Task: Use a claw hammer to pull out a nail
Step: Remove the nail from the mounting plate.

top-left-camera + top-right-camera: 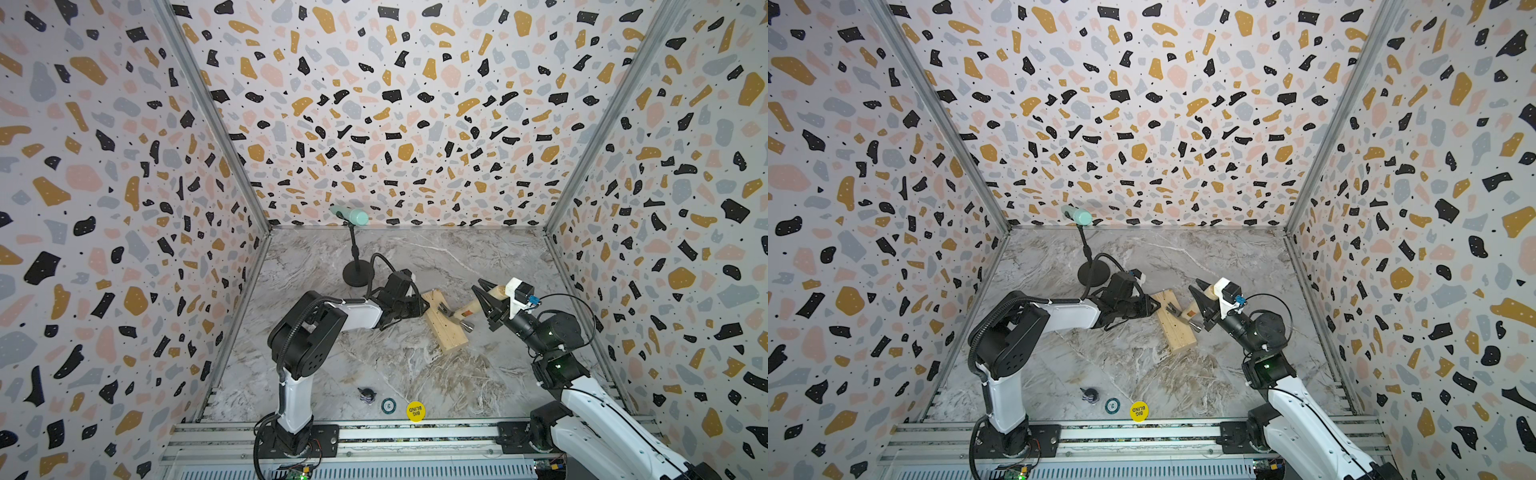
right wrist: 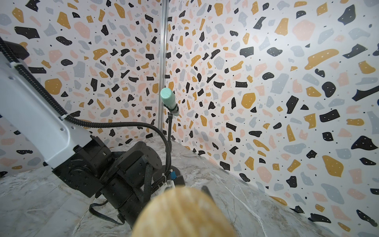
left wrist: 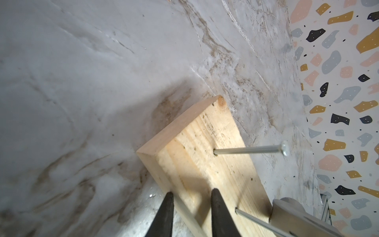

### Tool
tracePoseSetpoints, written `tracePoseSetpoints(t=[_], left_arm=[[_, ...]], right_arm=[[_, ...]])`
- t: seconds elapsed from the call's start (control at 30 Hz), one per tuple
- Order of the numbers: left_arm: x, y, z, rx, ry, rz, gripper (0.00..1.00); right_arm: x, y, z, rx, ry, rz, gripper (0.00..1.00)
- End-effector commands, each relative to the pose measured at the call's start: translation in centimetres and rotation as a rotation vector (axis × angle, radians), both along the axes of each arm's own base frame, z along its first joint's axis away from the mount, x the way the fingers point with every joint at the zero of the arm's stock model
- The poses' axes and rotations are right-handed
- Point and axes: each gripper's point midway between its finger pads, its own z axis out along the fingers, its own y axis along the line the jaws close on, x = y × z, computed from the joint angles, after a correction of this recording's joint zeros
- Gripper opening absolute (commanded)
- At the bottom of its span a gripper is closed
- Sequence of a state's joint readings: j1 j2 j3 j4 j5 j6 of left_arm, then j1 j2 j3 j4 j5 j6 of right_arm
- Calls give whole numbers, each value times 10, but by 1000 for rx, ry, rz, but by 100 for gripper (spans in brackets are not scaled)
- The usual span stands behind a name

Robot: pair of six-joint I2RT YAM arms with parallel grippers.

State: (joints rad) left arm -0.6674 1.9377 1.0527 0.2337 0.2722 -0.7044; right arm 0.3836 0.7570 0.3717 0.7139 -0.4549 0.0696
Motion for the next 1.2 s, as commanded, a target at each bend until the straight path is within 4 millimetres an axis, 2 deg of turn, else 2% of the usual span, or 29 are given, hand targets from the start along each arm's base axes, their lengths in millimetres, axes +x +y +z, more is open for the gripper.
tracePoseSetpoints(t=[0.0,0.57,1.17], left_arm=[[-35,27,-59,140,175,-2,26],[-39,28,-64,141,189,-10,26],[-37,27,-65,142,192,-10,26]], right_arm=[[-4,9,-58,20,295,68,0],[-17,-7,-53,83,247,23,0],[-10,-32,-36,154,203,-111,0]])
